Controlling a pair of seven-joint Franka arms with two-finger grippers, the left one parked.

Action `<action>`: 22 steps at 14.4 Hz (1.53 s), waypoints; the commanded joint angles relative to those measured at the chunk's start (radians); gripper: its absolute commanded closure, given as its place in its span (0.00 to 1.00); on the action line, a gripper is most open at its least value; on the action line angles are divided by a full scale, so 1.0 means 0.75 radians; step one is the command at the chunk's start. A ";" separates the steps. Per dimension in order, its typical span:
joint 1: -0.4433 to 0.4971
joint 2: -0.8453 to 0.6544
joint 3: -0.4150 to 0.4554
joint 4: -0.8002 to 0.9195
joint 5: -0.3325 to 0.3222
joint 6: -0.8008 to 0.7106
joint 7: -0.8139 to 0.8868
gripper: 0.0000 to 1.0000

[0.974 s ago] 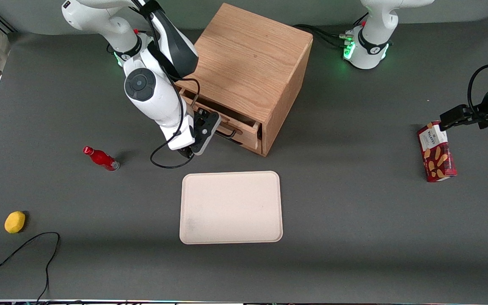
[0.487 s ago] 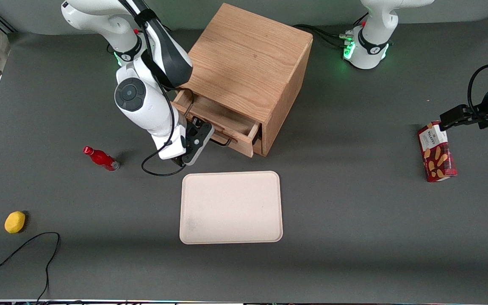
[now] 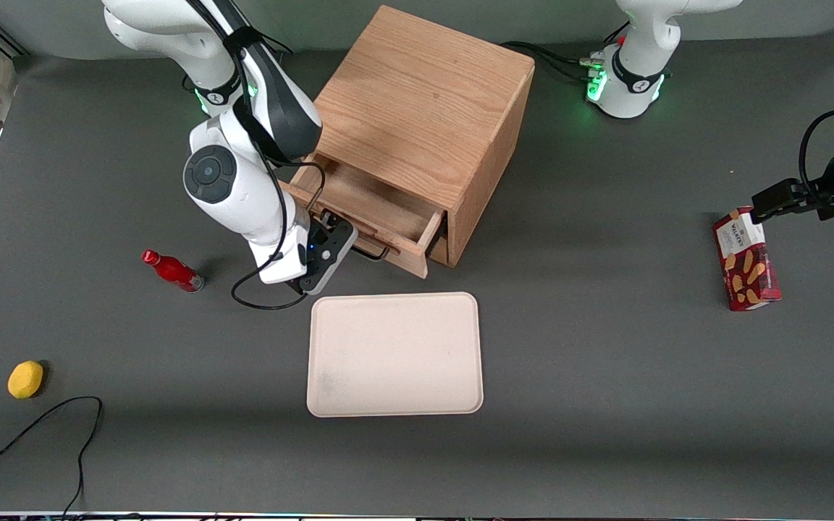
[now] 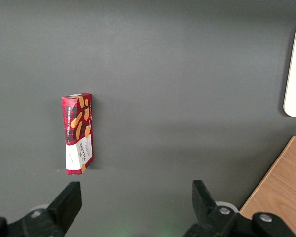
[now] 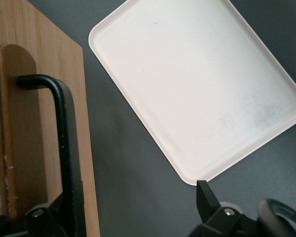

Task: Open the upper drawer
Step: 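Keep pulling the upper drawer out further with the right gripper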

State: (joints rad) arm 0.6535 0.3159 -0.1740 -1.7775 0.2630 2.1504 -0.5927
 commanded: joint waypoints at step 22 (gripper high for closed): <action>-0.094 0.172 -0.005 0.294 -0.025 -0.237 -0.104 0.00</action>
State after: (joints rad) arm 0.5973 0.4127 -0.1787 -1.6097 0.2546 1.9814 -0.6447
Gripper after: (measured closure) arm 0.000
